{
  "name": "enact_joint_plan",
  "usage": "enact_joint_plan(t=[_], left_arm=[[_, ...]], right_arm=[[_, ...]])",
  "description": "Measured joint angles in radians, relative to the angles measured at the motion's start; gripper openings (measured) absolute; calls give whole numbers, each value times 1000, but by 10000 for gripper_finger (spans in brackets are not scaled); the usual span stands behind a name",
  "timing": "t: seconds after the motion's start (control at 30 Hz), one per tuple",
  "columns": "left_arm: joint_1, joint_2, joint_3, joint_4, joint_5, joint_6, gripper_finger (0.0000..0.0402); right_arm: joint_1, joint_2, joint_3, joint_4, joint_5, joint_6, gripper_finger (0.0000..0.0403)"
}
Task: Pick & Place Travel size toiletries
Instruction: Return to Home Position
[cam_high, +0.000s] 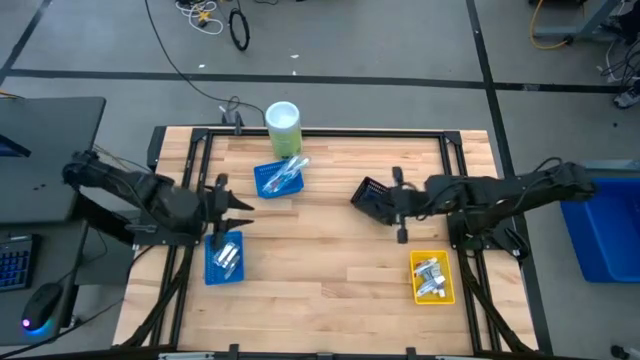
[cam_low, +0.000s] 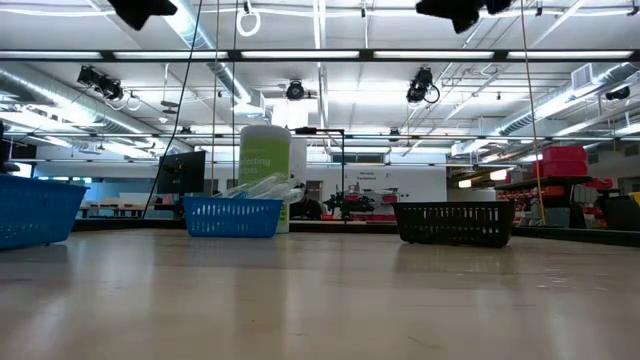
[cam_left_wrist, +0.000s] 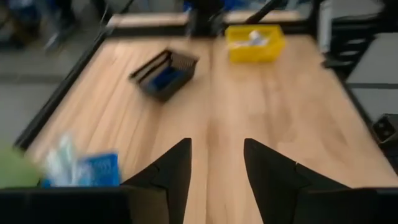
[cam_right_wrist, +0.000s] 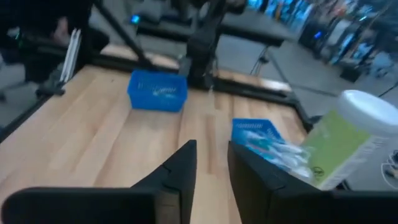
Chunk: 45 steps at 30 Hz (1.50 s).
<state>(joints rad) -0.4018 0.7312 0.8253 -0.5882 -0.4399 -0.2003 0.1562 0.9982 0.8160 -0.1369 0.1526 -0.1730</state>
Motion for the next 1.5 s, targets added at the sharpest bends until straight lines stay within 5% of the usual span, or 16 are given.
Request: enact_joint_plan(t=[0.23,0.5,1.0,1.5], left_arm=[[210,-146,-137,113,162,184,140],[360,-359,-347,301,293,253,108],[440,-607,-555,421,253,244,68],[439,-622,-803,727,246,240,65]], right_arm=[[-77,-229,-256,258,-88,28,70],[-145,-439,-409,325,-209,77,34],[-206,-621,-562,300,-210,112,7],[-216,-734,-702,361,-243,113,7]])
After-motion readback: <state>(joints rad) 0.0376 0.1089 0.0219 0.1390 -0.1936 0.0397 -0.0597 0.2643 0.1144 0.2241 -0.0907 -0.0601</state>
